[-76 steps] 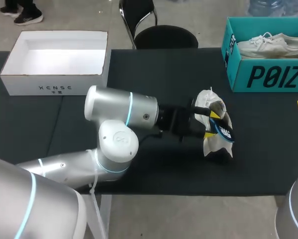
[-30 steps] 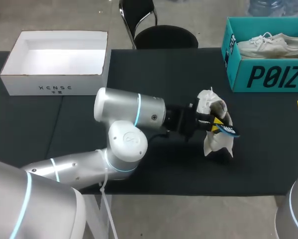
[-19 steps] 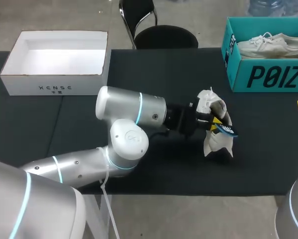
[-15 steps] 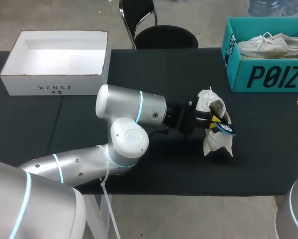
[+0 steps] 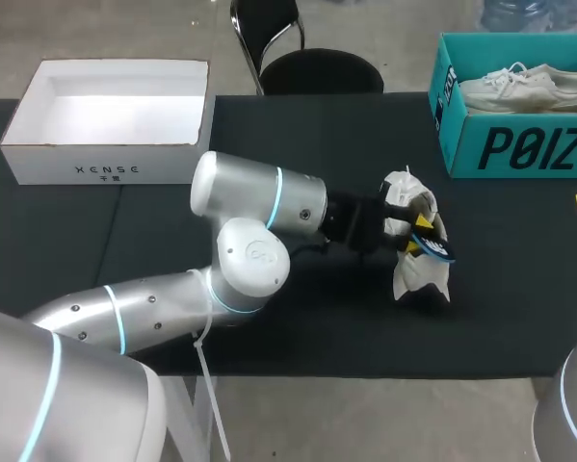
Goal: Take the shoe out of the shoebox, open the shoe tongue, remove and reinsert the insole, then place the shoe into the shoebox
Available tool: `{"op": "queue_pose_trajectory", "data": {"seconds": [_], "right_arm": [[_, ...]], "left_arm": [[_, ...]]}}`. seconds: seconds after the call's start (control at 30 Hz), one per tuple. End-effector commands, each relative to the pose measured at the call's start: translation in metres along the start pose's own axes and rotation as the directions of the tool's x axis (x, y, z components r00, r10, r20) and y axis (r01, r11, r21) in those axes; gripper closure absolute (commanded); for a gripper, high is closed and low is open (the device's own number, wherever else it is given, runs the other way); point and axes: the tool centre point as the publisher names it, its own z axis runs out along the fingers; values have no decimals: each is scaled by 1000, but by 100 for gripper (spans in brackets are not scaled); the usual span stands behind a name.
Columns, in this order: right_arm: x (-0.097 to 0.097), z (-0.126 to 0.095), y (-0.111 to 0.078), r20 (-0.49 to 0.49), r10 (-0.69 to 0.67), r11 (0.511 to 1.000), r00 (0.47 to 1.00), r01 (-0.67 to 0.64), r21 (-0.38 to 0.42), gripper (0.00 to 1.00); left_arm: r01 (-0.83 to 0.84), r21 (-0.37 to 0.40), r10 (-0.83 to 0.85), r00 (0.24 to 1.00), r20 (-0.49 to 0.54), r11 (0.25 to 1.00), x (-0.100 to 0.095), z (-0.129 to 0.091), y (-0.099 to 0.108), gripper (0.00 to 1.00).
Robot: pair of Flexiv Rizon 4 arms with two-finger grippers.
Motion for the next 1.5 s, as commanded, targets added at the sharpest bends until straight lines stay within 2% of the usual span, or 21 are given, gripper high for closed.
{"op": "queue_pose_trajectory", "data": {"seconds": [0.03, 0.07, 0.17, 0.4, 0.57, 0.67, 0.7, 0.73, 0.77, 0.8, 1.13, 1.33, 1.5], "right_arm": [[6, -3, -9, 13, 1, 1000, 1000, -1, -14, 0], [6, -3, -9, 13, 1, 1000, 1000, -1, -14, 0], [6, -3, -9, 13, 1, 1000, 1000, -1, -14, 0], [6, -3, -9, 13, 1, 1000, 1000, -1, -14, 0], [6, -3, -9, 13, 1, 1000, 1000, -1, -14, 0], [6, -3, -9, 13, 1, 1000, 1000, -1, -14, 0], [6, -3, -9, 13, 1, 1000, 1000, -1, -14, 0], [6, -3, -9, 13, 1, 1000, 1000, -1, -14, 0], [6, -3, -9, 13, 1, 1000, 1000, -1, -14, 0], [6, -3, -9, 13, 1, 1000, 1000, -1, -14, 0], [6, -3, -9, 13, 1, 1000, 1000, -1, -14, 0], [6, -3, -9, 13, 1, 1000, 1000, -1, -14, 0], [6, -3, -9, 13, 1, 1000, 1000, -1, -14, 0]], "left_arm": [[0, -4, 0, 1000, 2, 1000, 1, -6, -3, 53], [-1, -4, 1, 1000, 3, 1000, 0, -8, -3, 60], [-4, -6, 4, 1000, 8, 1000, -2, -10, -3, 64], [6, 0, -6, 1000, 24, 1000, -2, -13, -8, 56], [19, 14, -19, 999, 35, 1000, 1, -12, -15, 55], [26, 19, -27, 999, 38, 999, 4, -10, -18, 58], [30, 21, -30, 999, 40, 999, 4, -9, -18, 63], [31, 23, -32, 999, 41, 999, 5, -9, -18, 77], [31, 28, -32, 999, 44, 999, 5, -8, -18, 96], [29, 32, -31, 999, 44, 999, 5, -7, -18, 100], [9, 23, -10, 999, 38, 1000, 0, -2, -13, 100], [-19, -24, 19, 1000, 10, 1000, -6, -6, 9, 100], [-43, -34, 42, 999, -20, 998, -11, -3, 17, 100]]}}
